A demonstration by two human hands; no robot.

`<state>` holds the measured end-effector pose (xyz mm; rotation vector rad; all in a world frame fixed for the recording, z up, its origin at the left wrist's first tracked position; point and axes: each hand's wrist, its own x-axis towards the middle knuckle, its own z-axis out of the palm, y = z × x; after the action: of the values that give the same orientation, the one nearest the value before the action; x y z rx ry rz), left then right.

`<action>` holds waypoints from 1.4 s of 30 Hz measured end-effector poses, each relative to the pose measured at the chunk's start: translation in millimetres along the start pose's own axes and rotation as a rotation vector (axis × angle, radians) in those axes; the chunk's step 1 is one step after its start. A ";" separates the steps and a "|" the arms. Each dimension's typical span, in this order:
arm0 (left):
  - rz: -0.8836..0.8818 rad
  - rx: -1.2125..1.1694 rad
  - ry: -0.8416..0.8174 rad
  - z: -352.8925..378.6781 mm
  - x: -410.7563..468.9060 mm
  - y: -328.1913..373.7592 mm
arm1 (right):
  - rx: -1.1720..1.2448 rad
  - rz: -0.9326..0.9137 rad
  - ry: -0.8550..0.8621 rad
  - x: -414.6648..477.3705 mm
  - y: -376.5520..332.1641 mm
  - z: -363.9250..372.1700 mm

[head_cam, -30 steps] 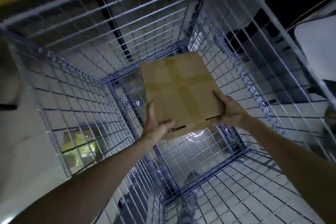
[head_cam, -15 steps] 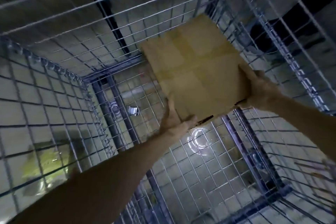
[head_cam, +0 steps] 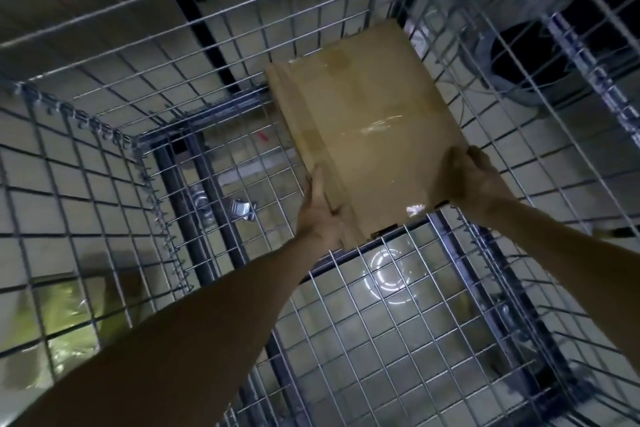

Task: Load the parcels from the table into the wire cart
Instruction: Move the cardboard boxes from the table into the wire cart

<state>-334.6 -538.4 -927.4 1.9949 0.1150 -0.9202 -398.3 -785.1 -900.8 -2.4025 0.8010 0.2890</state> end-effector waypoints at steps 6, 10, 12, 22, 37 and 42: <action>0.032 0.119 -0.019 -7.8 -4.2 1.3 | -0.370 -0.018 -0.144 -19.4 7.4 -10.7; 0.087 0.270 0.009 -27.2 -23.8 27.6 | -0.449 -0.006 -0.255 -49.0 -26.5 -32.1; 0.112 0.311 -0.005 -46.9 -37.6 51.8 | -0.461 -0.016 -0.271 -59.8 -47.1 -51.8; 0.244 0.487 -0.106 -197.5 -185.3 179.6 | -0.284 0.069 -0.204 -170.0 -247.3 -203.3; 0.356 0.348 -0.008 -387.2 -434.9 287.3 | -0.190 0.013 -0.101 -379.0 -450.4 -347.4; 0.421 0.340 0.116 -423.5 -513.6 281.6 | -0.178 -0.145 -0.082 -452.3 -490.9 -349.2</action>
<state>-349.5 -242.6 -268.1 2.2641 -0.4085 -0.5776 -454.1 -456.8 -225.1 -2.5811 0.5817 0.4122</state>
